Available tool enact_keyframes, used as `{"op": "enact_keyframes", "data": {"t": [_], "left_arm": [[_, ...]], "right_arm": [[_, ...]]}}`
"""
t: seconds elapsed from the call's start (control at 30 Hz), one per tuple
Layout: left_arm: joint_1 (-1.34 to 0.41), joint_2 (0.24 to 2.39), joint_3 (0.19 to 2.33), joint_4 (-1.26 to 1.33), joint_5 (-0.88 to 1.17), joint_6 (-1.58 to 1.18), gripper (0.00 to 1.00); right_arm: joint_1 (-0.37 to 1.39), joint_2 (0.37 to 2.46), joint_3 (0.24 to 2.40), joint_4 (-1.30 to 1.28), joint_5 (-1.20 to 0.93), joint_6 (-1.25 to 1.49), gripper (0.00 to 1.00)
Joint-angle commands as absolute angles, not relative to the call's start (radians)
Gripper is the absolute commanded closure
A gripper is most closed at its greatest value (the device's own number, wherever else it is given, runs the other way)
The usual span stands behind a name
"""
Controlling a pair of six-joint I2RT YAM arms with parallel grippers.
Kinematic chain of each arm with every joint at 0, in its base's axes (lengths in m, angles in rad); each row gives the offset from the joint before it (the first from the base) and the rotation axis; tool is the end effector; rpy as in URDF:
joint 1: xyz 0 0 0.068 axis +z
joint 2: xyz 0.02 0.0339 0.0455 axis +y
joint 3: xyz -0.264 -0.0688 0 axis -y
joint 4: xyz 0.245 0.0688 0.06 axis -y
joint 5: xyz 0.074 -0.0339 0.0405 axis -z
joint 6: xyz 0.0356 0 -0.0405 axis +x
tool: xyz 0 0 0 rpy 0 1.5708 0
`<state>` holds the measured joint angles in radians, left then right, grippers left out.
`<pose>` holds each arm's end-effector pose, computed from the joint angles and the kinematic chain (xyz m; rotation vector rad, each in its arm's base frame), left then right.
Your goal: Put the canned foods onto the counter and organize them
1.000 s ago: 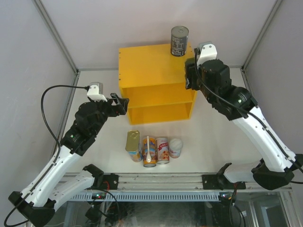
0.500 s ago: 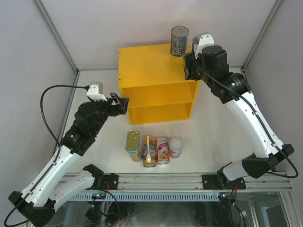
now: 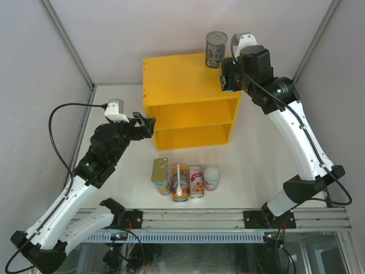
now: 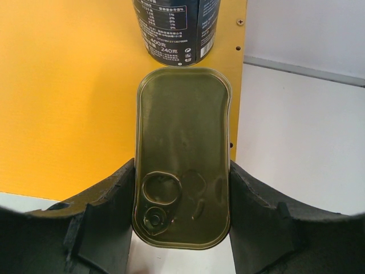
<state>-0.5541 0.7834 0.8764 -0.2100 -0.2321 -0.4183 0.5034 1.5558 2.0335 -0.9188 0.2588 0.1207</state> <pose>0.1567 -0.0873 0.3696 -0.0606 1.7119 -0.5325 0.2707 0.1387 0.4971 -0.2176 1.9871 0.1409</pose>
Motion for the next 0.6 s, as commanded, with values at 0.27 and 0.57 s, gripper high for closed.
{"op": "enact_keyframes", "data": {"t": [0.27,0.57], "left_arm": [[-0.552,0.756,0.843,-0.172,-0.233,-0.449,0.14],[-0.552,0.763,0.848,-0.173,-0.231,-0.457,0.14]], "right_arm": [[0.484,1.59,2.132,-0.949,0.276,0.191,1.0],[0.463,1.604,2.125,-0.946,0.251,0.199,1.0]]}}
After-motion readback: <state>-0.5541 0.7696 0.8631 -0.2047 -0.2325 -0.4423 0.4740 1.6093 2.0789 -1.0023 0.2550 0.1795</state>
